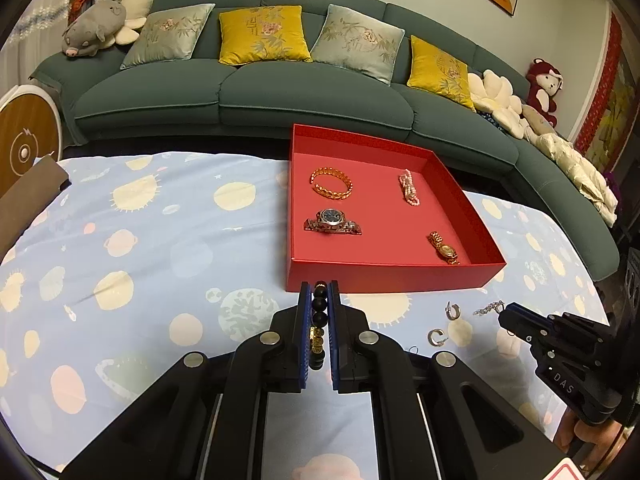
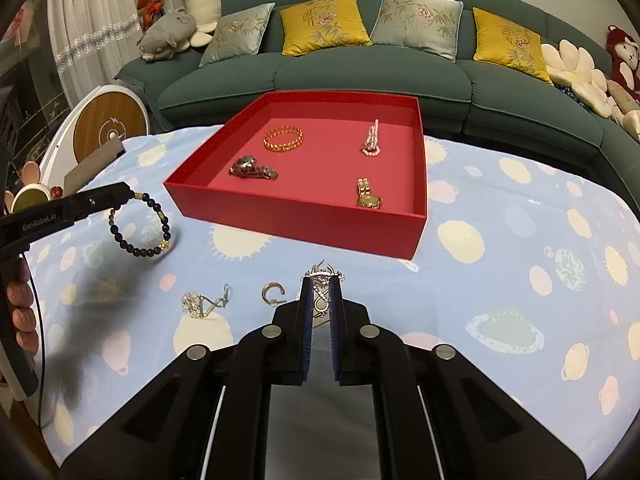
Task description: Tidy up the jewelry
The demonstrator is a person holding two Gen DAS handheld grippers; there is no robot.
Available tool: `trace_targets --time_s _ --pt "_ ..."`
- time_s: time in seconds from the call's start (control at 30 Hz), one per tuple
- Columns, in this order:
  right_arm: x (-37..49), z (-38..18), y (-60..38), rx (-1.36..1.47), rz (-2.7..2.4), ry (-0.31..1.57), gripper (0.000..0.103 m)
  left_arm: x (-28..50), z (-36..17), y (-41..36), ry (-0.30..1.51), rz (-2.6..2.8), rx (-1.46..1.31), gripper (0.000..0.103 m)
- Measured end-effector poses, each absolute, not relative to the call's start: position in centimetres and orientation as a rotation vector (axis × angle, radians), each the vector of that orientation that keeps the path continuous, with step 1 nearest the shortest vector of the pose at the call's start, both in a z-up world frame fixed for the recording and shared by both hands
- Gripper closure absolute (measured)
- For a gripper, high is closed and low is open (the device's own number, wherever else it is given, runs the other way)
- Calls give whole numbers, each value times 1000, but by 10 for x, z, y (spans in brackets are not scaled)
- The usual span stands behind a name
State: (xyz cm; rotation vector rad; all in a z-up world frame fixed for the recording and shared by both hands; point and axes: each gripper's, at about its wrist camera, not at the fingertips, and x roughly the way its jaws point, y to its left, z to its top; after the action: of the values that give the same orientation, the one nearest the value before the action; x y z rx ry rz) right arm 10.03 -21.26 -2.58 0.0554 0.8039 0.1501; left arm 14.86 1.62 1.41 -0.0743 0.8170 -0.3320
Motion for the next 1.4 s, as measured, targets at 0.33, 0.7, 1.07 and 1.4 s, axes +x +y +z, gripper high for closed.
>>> trace_targets --time_s 0.33,0.7,1.07,1.4 --pt "99 21 -217 98 159 708 96 138 42 3 770 -350 -79 98" --pt "142 53 -241 217 151 671 96 187 81 -42 721 -391 -41 98" --pt "210 24 -250 251 125 729 96 261 51 -80 814 -417 -50 98" --pt "239 -5 -248 221 99 778 96 285 18 -94 860 -393 -37 97"
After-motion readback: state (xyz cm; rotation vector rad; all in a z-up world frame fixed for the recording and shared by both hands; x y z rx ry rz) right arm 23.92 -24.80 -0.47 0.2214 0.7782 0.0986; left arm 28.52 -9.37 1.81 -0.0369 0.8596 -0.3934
